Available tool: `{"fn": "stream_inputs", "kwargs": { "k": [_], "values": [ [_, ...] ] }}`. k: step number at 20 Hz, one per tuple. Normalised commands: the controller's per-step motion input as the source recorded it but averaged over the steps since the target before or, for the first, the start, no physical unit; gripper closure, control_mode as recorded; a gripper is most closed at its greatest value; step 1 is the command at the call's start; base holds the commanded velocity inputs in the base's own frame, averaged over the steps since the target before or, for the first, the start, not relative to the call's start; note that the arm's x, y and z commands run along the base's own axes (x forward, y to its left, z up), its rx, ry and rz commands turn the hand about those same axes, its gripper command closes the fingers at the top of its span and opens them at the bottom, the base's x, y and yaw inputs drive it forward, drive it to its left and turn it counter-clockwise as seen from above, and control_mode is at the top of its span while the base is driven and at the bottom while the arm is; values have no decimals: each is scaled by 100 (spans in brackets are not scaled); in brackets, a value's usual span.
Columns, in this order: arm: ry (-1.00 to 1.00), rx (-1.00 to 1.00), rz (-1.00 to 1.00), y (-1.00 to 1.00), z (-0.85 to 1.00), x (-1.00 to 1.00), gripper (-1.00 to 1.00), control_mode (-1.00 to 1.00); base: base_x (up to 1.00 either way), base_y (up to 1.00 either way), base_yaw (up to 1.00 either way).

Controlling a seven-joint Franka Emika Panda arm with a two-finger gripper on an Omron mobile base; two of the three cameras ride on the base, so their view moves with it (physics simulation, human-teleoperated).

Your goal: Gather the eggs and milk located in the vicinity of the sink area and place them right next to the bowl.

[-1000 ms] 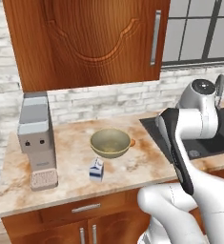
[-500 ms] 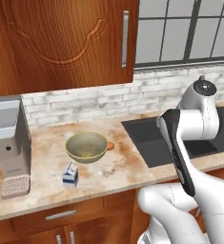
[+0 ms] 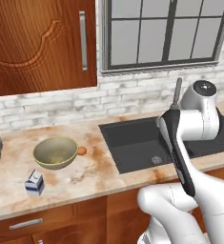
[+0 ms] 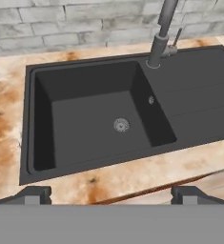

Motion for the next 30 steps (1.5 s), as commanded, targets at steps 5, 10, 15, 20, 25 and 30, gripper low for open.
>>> {"fn": "stream_inputs", "kwargs": {
  "k": [5,10,15,20,25,30],
  "values": [
    [0,0,0,0,0,0,-100,100,0,-67,0],
    [0,0,0,0,0,0,-100,100,0,-71,0],
    [0,0,0,0,0,0,-100,100,0,-71,1],
    [0,0,0,0,0,0,-100,100,0,-67,4],
    [0,0,0,0,0,0,-100,100,0,-63,5],
    [0,0,0,0,0,0,-100,100,0,-60,7]
  ]
}}
